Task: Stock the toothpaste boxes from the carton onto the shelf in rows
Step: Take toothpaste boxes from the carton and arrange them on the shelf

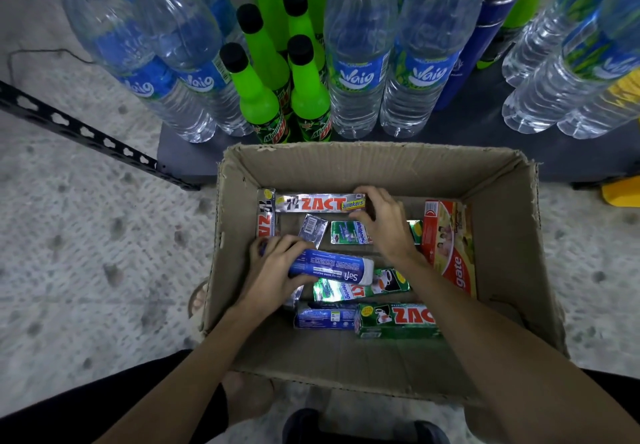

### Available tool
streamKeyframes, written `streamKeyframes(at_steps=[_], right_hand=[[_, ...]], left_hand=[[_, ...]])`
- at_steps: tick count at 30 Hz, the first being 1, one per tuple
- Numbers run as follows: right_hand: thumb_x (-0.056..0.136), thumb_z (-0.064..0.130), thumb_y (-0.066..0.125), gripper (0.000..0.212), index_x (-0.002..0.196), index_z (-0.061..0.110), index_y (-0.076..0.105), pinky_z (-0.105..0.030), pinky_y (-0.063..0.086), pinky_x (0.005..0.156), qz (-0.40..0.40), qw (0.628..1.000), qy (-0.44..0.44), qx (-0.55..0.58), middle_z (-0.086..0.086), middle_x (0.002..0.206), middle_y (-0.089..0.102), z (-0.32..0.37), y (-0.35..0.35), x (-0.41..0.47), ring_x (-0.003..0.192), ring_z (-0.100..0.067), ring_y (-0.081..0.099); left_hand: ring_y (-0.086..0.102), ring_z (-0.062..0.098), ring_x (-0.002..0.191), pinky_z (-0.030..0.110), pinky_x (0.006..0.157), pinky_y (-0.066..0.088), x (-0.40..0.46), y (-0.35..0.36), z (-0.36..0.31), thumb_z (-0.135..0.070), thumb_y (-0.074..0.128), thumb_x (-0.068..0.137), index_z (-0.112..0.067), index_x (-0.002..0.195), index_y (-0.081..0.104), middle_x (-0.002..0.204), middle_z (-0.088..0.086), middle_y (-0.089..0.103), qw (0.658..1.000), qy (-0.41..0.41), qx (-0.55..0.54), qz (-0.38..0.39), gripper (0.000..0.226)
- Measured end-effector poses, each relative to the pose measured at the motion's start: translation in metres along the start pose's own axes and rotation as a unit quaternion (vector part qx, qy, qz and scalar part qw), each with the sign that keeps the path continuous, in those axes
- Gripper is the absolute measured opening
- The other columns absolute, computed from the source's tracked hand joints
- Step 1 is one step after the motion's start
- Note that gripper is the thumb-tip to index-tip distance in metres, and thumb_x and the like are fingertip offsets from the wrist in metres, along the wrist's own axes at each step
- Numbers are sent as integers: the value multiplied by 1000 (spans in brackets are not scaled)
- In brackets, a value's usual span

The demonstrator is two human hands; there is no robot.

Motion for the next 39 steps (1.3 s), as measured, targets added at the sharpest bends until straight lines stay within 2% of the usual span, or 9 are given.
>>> streamKeyframes(at_steps=[4,8,12,14,18,22,32,37,39], right_hand=[[92,34,68,46,133,18,55,-52,44,104,-9,1000,-21,-4,-1,131,60,8,-22,-15,118,-22,59],[92,48,60,47,134,29,50,-49,53,94,-24,999,-26,12,3,129,57,15,-65,-32,112,-23,60],[93,36,70,42,129,19,57,-47,54,92,-84,992,-79,50,0,120,61,37,-126,-53,107,-19,64],[92,30,73,41,128,15,60,-39,53,96,-108,987,-102,59,0,118,63,55,-162,-66,108,-16,65],[92,23,74,40,128,12,60,-5,42,91,-158,976,-139,54,2,121,63,93,-239,-94,106,0,63],[91,21,74,41,127,9,59,2,36,82,-226,960,-163,31,4,115,63,127,-314,-120,97,19,54],[91,26,72,40,129,22,58,-4,40,79,-328,913,-242,9,8,119,66,207,-462,-169,99,9,59],[93,24,71,36,127,25,59,-34,55,76,-367,895,-252,29,5,110,69,227,-517,-169,92,-12,67],[93,18,71,34,125,23,61,-27,55,74,-389,885,-256,29,6,107,71,233,-539,-164,90,-9,67]], left_hand=[[38,8,127,43,107,27,-4,-15,-10,-52,74,81,-35,133,56,133,-17,50,999,-16,-46,-13,57],[39,9,127,48,107,31,-12,-38,-27,-56,71,81,-37,133,54,133,-16,49,1000,4,-12,-17,58],[43,8,121,39,101,32,-19,-74,-50,-59,72,78,-40,128,56,125,-19,53,996,37,9,-79,56],[44,7,119,34,98,30,-22,-99,-65,-63,70,77,-41,127,57,124,-22,53,992,48,12,-115,56],[49,5,118,41,99,36,-30,-161,-103,-72,61,75,-40,127,57,125,-25,57,978,74,-10,-193,61],[43,-5,114,40,96,37,-42,-231,-146,-73,63,73,-38,122,55,117,-35,50,961,98,-48,-256,61],[54,8,106,45,92,43,-65,-390,-245,-73,66,69,-38,115,58,110,-27,59,904,198,-30,-378,58],[55,6,105,48,94,45,-66,-444,-274,-70,71,69,-40,112,59,111,-26,62,878,230,-43,-419,54],[56,5,106,46,94,45,-62,-465,-285,-69,72,68,-40,110,60,111,-25,63,869,229,-56,-434,53]])
Point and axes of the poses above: each hand's wrist, its own x-axis towards the middle knuckle, its own y-axis out of the palm, z = x × y, the point moved 2 cm from there along x, towards the middle knuckle
